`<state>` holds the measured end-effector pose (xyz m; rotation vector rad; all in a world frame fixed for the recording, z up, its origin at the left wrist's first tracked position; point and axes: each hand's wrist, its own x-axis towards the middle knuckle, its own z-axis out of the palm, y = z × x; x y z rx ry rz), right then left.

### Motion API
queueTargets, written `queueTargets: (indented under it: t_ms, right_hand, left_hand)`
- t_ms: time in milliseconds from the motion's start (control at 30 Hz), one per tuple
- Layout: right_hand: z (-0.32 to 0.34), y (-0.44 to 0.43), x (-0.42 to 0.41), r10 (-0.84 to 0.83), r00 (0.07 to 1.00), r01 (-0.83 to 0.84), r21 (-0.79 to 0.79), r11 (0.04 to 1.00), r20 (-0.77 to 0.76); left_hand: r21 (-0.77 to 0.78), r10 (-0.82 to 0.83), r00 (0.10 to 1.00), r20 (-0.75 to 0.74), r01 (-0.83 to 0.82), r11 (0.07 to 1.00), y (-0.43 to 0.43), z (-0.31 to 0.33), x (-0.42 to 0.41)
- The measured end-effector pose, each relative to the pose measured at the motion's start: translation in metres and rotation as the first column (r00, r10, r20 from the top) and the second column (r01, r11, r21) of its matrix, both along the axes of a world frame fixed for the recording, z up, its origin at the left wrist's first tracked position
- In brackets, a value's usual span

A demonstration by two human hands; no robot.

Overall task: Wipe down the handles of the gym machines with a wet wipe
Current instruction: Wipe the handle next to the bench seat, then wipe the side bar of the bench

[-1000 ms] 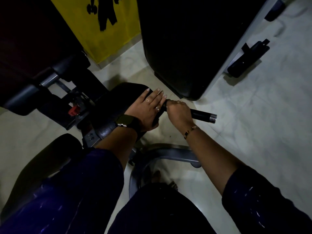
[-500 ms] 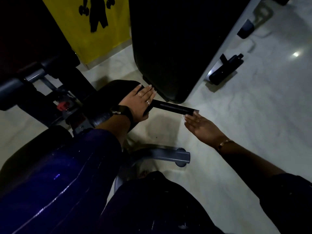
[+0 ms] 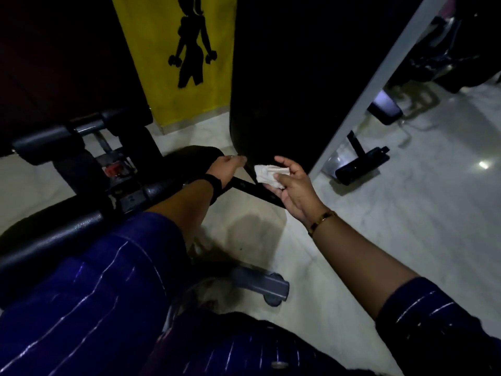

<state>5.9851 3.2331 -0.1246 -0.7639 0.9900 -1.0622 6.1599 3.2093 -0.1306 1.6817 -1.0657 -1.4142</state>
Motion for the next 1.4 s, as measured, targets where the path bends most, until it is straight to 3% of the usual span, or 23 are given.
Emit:
queueTargets:
  t_ms: [67,133,233,500,700,800,900,1033,1167,1233,1400]
  right_hand:
    - [0.008,0.004,0.002,0.011,0.999,-0.011,-0.015,1.0,0.05]
    - [0.014,0.01,0.002,0.023,1.0,-0.022,-0.039,0.999,0.02]
    - [0.019,0.019,0.0,0.053,0.998,-0.054,-0.083,0.995,-0.016]
    - [0.033,0.055,0.01,0.223,0.923,-0.312,-0.271,0.911,-0.312]
    - [0.043,0.092,0.051,0.408,0.766,-0.621,-0.409,0.668,-0.497]
    - [0.051,0.113,0.077,0.331,0.692,-0.698,-0.478,0.533,-0.642]
    - [0.058,0.139,0.097,0.252,0.677,-0.721,-0.554,0.417,-0.691]
    - [0.062,0.175,0.121,0.122,0.704,-0.71,-0.686,0.16,-0.7]
    - [0.067,0.211,0.145,0.03,0.67,-0.737,-0.67,-0.09,-0.742]
    - [0.07,0.233,0.155,-0.044,0.681,-0.729,-0.669,-0.145,-0.731]
    - [0.071,0.298,0.176,-0.051,0.702,-0.709,-0.69,-0.146,-0.71]
  left_hand:
    - [0.083,0.196,0.924,-0.328,-0.178,0.98,0.012,0.01,-0.012]
    - [0.132,0.271,0.833,-0.482,-0.237,0.962,0.029,0.017,-0.022]
    - [0.117,0.261,0.831,-0.492,-0.234,0.965,0.06,0.024,-0.038]
    - [-0.02,0.466,0.734,-0.495,-0.545,0.838,0.134,0.037,-0.051]
    - [-0.064,0.606,0.601,-0.521,-0.736,0.674,0.2,0.049,-0.021]
    - [-0.045,0.696,0.535,-0.479,-0.807,0.589,0.233,0.06,-0.01]
    - [-0.013,0.752,0.444,-0.487,-0.864,0.503,0.267,0.067,0.0]
    - [-0.006,0.775,0.32,-0.545,-0.926,0.378,0.311,0.074,0.016]
    - [0.013,0.792,0.252,-0.555,-0.95,0.312,0.351,0.08,0.026]
    - [0.021,0.806,0.213,-0.553,-0.963,0.269,0.372,0.081,0.033]
    - [0.012,0.824,0.161,-0.543,-0.98,0.198,0.434,0.076,0.052]
